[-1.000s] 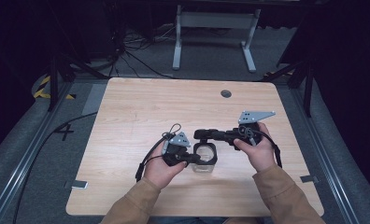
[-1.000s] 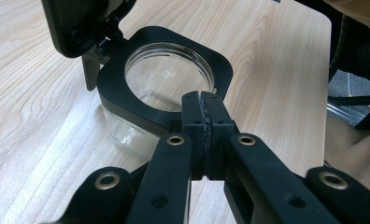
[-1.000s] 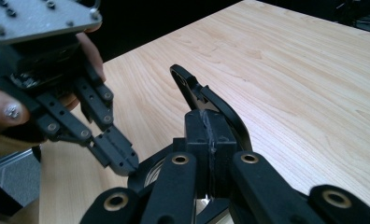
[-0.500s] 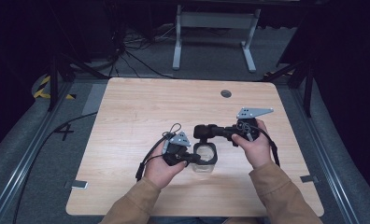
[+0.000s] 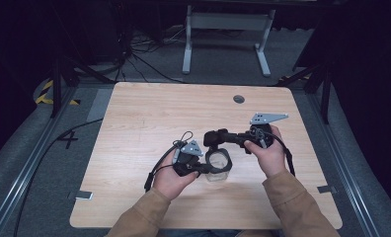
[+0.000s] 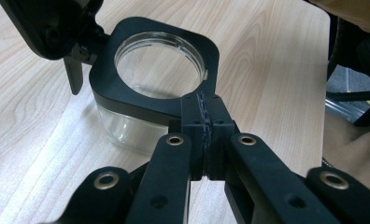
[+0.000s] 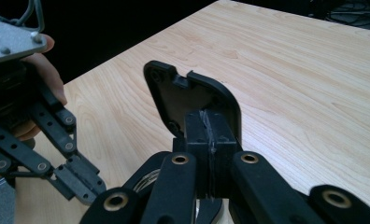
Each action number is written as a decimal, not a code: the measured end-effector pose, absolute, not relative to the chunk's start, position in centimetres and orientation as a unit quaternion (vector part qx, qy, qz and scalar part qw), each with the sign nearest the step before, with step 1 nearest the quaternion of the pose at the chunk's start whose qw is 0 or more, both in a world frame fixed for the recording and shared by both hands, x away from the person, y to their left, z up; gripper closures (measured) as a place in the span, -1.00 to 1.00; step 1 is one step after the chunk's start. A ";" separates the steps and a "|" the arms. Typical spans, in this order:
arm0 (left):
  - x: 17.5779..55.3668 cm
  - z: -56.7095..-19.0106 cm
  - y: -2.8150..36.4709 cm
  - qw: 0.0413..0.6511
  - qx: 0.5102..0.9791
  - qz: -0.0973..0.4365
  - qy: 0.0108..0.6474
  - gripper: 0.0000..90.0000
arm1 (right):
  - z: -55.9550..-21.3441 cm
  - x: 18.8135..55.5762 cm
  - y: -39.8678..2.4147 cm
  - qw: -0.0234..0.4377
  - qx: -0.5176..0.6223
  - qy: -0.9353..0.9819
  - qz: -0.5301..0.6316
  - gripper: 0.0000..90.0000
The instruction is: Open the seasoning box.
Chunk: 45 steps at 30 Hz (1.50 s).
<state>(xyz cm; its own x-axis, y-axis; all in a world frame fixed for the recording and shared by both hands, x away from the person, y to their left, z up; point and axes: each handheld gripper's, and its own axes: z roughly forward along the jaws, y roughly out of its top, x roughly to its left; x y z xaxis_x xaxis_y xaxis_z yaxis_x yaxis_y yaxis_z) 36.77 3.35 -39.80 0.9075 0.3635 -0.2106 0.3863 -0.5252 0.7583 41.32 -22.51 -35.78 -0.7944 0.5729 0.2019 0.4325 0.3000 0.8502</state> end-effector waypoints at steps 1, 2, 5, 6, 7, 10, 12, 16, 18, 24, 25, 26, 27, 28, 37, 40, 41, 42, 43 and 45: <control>36.8 -39.8 3.4 0.435 0.874 -0.012 0.216 0.97 | -35.7 41.2 -22.5 0.070 0.311 0.804 0.502 1.00; 36.8 -39.8 3.5 0.435 0.874 -0.011 0.216 0.96 | -35.6 41.1 -22.6 0.073 0.309 0.805 0.501 1.00; 36.8 -39.5 3.8 0.439 0.871 -0.010 0.222 0.93 | -35.4 40.7 -22.9 0.079 0.304 0.807 0.500 1.00; 36.8 -39.4 4.1 0.437 0.872 -0.007 0.220 0.92 | -35.4 40.6 -23.1 0.082 0.303 0.807 0.500 0.98; 36.8 -39.3 4.2 0.439 0.870 -0.006 0.225 0.91 | -35.3 40.4 -23.3 0.084 0.301 0.809 0.499 0.93; 36.7 -39.0 5.0 0.434 0.872 0.001 0.227 0.89 | -35.0 39.7 -24.0 0.094 0.297 0.812 0.494 0.87; 36.6 -38.7 5.6 0.434 0.872 0.007 0.228 0.86 | -34.9 39.1 -24.9 0.104 0.296 0.814 0.488 0.81; 36.4 -38.3 6.4 0.428 0.874 0.007 0.230 0.81 | -34.8 38.5 -26.3 0.108 0.298 0.814 0.487 0.69; 36.4 -38.1 6.9 0.428 0.874 0.007 0.230 0.79 | -34.8 38.0 -27.3 0.107 0.296 0.815 0.487 0.60; 36.6 -37.7 8.8 0.416 0.876 0.011 0.243 0.74 | -35.0 37.0 -30.4 0.131 0.310 0.820 0.463 0.45; 36.6 -37.7 9.1 0.413 0.876 0.012 0.246 0.72 | -35.1 36.8 -30.9 0.131 0.314 0.821 0.458 0.43; 36.7 -37.7 9.4 0.409 0.878 0.016 0.249 0.71 | -35.1 36.8 -31.4 0.130 0.316 0.823 0.455 0.42; 36.7 -37.7 9.8 0.402 0.879 0.023 0.253 0.71 | -35.2 36.7 -31.7 0.131 0.317 0.822 0.454 0.41; 36.8 -37.8 10.2 0.398 0.880 0.024 0.256 0.70 | -35.4 36.6 -32.3 0.129 0.321 0.821 0.453 0.39; 37.6 -39.2 13.2 0.376 0.876 0.022 0.300 0.63 | -37.8 36.8 -35.0 0.130 0.360 0.825 0.416 0.45; 38.0 -40.0 13.8 0.365 0.877 0.019 0.312 0.65 | -39.0 37.0 -34.1 0.115 0.356 0.835 0.405 0.71; 38.1 -40.1 13.9 0.364 0.876 0.018 0.315 0.65 | -39.4 37.1 -33.7 0.113 0.351 0.837 0.403 0.77; 38.1 -40.3 14.0 0.363 0.875 0.017 0.319 0.66 | -39.8 37.2 -33.2 0.110 0.347 0.841 0.400 0.82; 38.2 -40.4 14.2 0.361 0.875 0.016 0.323 0.65 | -40.2 37.3 -32.7 0.107 0.340 0.846 0.396 0.87; 38.3 -40.5 14.4 0.362 0.873 0.018 0.327 0.66 | -40.9 37.6 -31.2 0.101 0.324 0.853 0.396 0.95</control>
